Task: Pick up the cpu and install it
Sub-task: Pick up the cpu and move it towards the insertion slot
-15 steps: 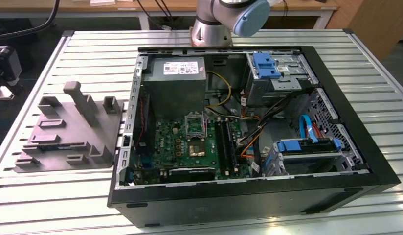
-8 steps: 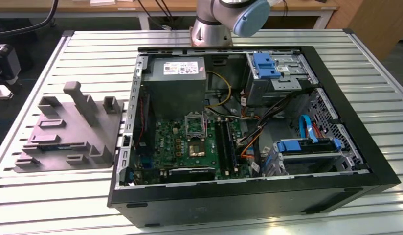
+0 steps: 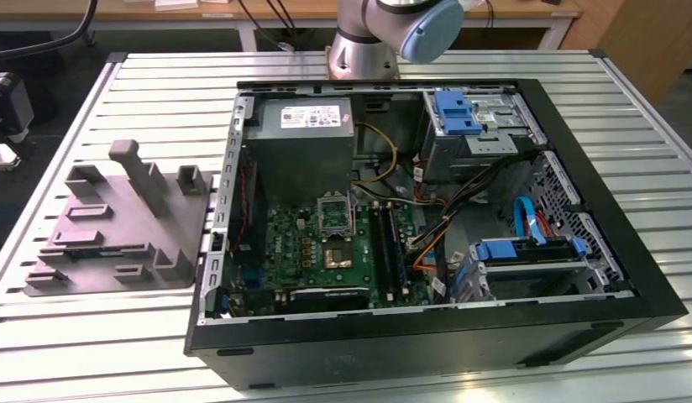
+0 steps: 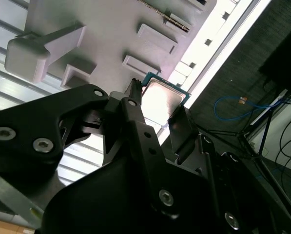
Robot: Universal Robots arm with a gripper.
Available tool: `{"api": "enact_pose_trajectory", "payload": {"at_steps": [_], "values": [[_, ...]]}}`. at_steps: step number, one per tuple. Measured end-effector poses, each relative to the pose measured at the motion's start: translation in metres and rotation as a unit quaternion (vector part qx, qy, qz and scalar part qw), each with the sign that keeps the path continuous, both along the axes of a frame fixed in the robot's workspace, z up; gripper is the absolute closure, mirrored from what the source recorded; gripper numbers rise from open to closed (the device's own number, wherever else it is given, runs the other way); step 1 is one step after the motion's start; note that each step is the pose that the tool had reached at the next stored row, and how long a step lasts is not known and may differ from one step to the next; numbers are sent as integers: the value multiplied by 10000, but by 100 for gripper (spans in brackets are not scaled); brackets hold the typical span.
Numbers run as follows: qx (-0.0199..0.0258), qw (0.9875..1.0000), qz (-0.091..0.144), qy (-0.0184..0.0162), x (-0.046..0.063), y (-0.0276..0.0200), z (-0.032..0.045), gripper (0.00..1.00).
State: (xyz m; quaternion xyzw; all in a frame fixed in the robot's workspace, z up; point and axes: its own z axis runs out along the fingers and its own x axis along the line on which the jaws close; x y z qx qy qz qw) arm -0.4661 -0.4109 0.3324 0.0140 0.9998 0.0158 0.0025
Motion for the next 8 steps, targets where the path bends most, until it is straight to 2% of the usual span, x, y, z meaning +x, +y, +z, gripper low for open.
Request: {"api": "enact_pose_trajectory", "payload": {"at_steps": [8], "values": [[-2,10000,0,0,0,0,33,53]]}}
